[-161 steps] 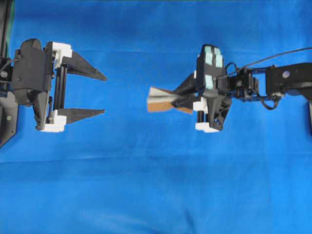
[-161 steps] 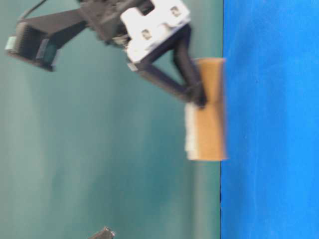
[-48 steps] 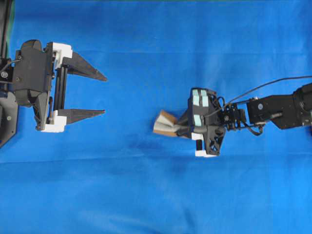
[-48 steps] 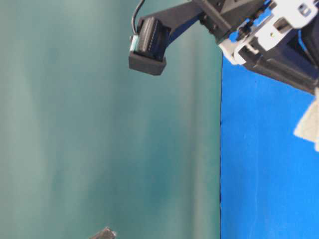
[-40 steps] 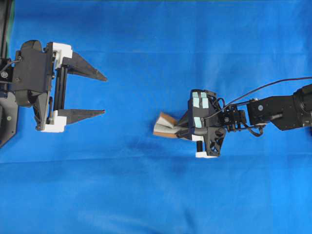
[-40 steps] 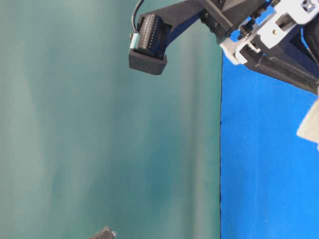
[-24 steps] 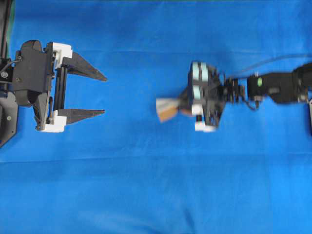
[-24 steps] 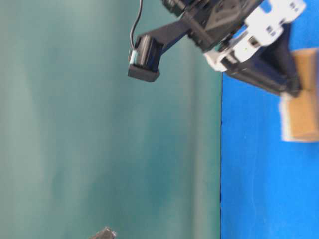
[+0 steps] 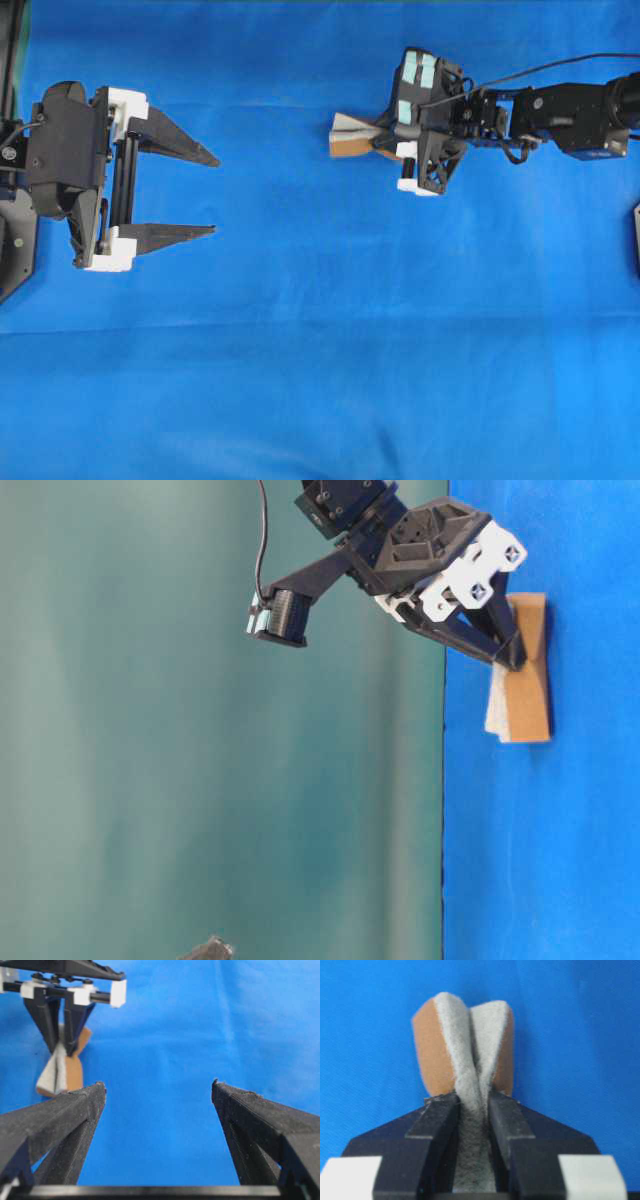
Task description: Hand over the sponge with the left arm and wipe it with the right arm.
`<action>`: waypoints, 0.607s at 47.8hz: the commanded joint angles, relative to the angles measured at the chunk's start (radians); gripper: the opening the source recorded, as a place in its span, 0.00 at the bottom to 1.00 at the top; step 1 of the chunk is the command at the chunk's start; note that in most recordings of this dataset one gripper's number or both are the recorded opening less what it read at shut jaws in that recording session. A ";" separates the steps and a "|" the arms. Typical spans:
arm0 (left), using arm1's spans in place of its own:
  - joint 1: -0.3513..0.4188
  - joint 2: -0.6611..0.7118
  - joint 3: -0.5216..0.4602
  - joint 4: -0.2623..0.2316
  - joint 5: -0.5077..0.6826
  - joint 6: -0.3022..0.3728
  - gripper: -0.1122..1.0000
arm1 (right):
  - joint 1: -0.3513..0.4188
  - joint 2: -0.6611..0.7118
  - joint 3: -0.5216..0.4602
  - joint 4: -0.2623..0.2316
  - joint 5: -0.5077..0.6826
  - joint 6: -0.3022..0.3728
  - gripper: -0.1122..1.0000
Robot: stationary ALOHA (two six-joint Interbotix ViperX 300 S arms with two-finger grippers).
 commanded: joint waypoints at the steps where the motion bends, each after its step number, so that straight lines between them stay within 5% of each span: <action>1: -0.003 -0.003 -0.011 -0.002 -0.008 -0.002 0.93 | 0.057 -0.023 -0.002 0.008 0.006 0.008 0.33; 18: -0.003 -0.003 -0.012 -0.002 -0.009 0.002 0.93 | 0.387 -0.023 -0.002 0.080 0.046 0.106 0.33; 29: -0.003 -0.002 -0.012 -0.002 -0.009 0.003 0.93 | 0.477 -0.023 -0.011 0.078 0.048 0.170 0.33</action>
